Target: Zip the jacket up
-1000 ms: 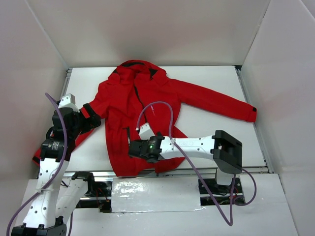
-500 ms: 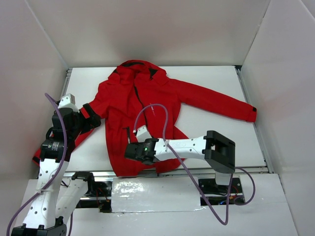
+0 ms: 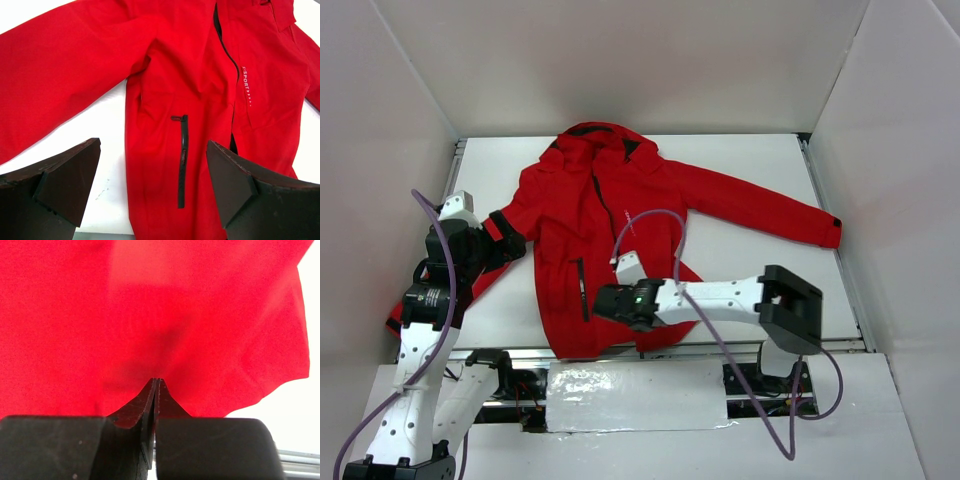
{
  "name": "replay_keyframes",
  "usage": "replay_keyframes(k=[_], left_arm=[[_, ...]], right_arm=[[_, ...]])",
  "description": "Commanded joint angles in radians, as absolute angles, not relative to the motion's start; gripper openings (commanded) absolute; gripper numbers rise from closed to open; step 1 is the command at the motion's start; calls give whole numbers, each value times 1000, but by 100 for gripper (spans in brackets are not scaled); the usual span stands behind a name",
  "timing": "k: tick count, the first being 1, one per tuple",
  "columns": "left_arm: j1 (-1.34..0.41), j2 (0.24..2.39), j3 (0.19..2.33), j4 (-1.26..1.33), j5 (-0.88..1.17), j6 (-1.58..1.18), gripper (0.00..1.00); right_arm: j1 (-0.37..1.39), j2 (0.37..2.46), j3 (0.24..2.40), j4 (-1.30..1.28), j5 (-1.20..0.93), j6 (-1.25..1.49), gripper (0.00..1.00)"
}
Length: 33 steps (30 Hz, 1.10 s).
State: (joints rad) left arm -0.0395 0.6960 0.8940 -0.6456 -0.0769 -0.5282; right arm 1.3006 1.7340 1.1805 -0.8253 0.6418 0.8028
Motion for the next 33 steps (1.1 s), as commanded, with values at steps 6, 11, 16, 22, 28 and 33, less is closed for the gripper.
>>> replay_keyframes(k=[6,11,16,22,28,33], left_arm=[[-35,693,900,-612,-55,-520,99],[-35,696,899,-612,-54,-522,99],[-35,698,899,-611,-51,-520,100],[-37,706,900,-611,-38,-517,99],[-37,698,899,-609,-38,-515,99],[-37,698,899,-609,-38,-515,99]], right_arm=[[1219,1419,968,-489,416,692,13],[1265,1549,1071,-587,483,745,61],[1321,1686,1178,-718,607,848,69],[1333,1776,1226,-785,664,874,54],[1335,1746,1200,-799,680,893,27],[1324,1707,1166,-795,710,910,0]])
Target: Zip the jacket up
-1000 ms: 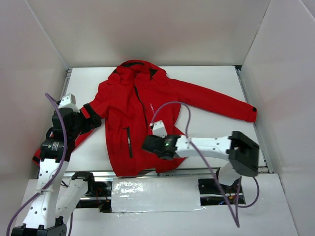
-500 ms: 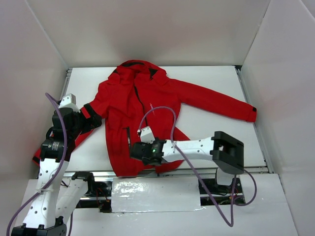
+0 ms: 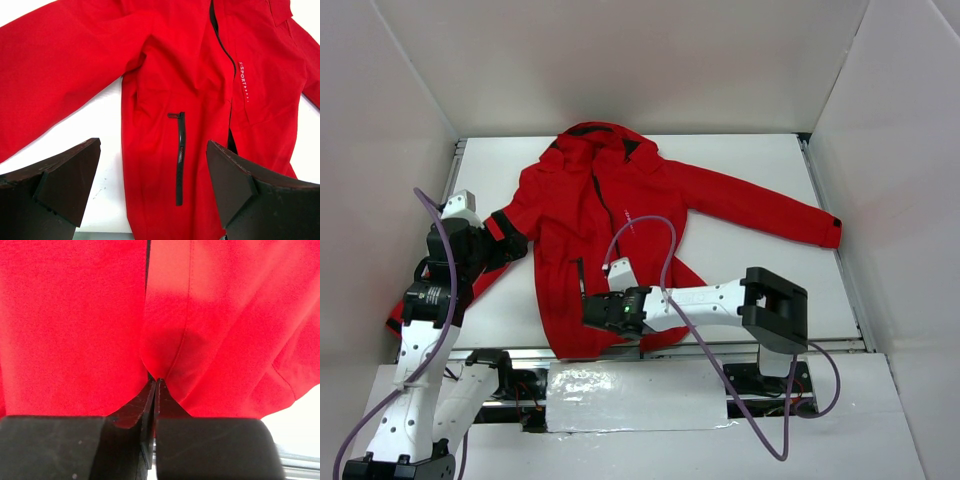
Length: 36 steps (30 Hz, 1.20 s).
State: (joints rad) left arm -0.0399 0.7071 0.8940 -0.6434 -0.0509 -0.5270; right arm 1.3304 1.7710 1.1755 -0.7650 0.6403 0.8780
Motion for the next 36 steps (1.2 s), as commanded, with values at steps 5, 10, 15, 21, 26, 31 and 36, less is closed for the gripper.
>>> replay_keyframes(k=[5,10,15,21,26,31,36], left_arm=[[-37,703,891,-594,-6,-512,99],[-48,726,824,-456,338,-541,98],[-133,719,550,-25,655,-785,94],[-476,857,503,248,539,-853,88],[-615,974,486,327,460,-864,77],[-692,1035,456,360,381,-862,67],[-706,1084,425,411,341,-867,56]], right_arm=[[1295,1536,1039,-565,605,777,0],[1074,1180,744,-179,176,608,0],[888,1045,604,-20,-200,554,0],[861,1088,600,55,-351,529,0],[838,1089,558,107,-336,574,0],[822,1089,540,130,-331,612,0],[811,1068,506,193,-360,638,0]])
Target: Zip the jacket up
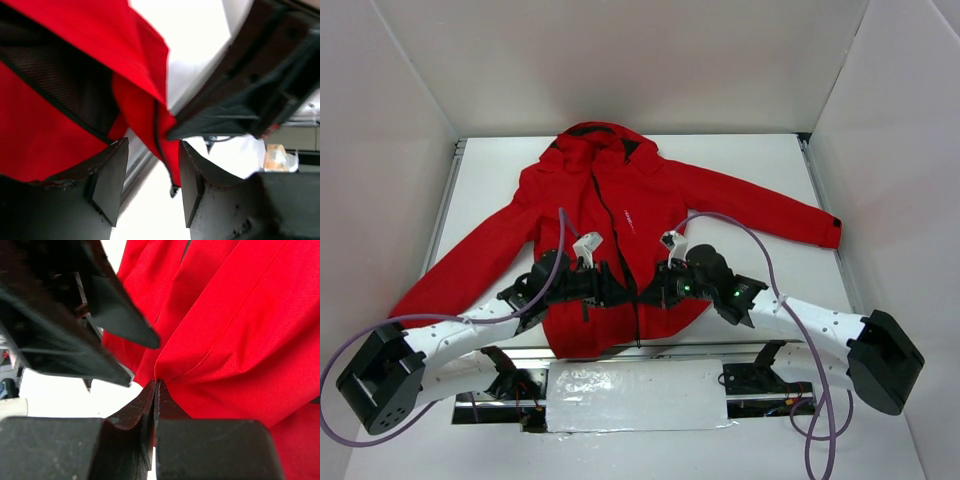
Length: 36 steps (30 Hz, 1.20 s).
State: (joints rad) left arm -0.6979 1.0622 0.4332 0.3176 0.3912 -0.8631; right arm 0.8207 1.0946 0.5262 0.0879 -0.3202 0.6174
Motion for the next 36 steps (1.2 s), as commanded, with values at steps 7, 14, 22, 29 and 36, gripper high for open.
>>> replay_keyframes(k=[7,14,22,29,36], left_arm=[[-706,1181,423,521,327,-894,68],[-706,1290,434,672,374,-933,71],[-722,1420,466,782,399,-953,72],[-747,1459,506,743,354,-922,16],[-765,1385,541,560,264,-867,0]], right_arm=[[811,1078,479,210,-419,634,0],[811,1075,466,200,-446,627,0],[810,1077,476,184,-463,615,0],[810,1066,485,103,-388,603,11],[810,1034,448,38,-300,588,31]])
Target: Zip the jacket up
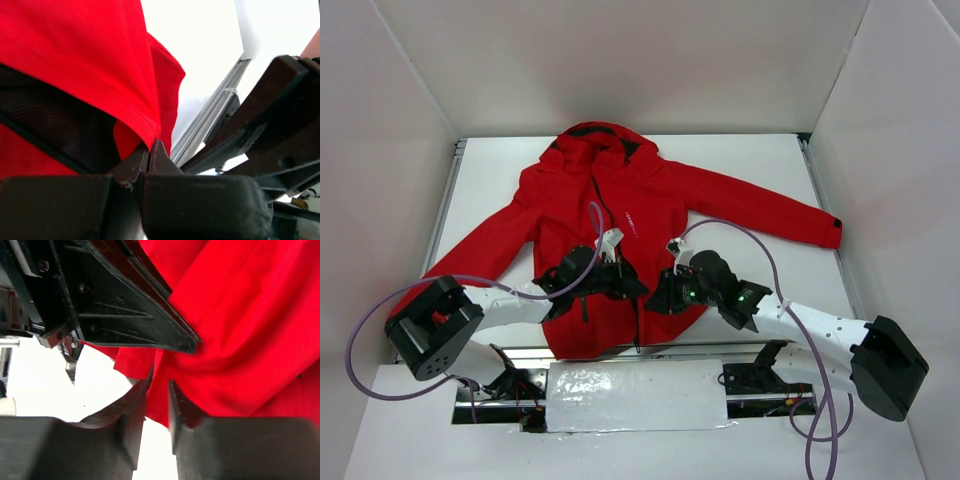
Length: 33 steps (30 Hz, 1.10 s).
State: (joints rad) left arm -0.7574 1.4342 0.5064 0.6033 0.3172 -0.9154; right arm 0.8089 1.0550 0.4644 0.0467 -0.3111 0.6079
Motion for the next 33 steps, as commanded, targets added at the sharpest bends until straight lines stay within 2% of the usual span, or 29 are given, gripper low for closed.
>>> replay_keyframes(k=[1,4,7,20,23,24,28,33], left_arm=[[-767,1370,541,549,256,-865,0],[-776,1356,537,537,252,-871,0],[-784,1353,545,519,235,-874,0],[-808,1336,595,422,155,-847,0],[-810,1332,597,425,156,-850,0],[-810,1327,597,426,158,-850,0],[-813,1315,600,420,156,-851,0],[-815,1304,601,400,150,-847,0]], right_arm=[[810,1035,437,55,-317,598,33],[811,1037,387,170,-376,629,46],[813,1040,356,227,-412,656,54],[867,1038,334,293,-387,729,53],[882,1092,354,267,-350,723,47],[884,1106,356,278,-348,726,41],[893,1167,360,317,-350,741,28],[896,1161,362,331,-321,753,0]])
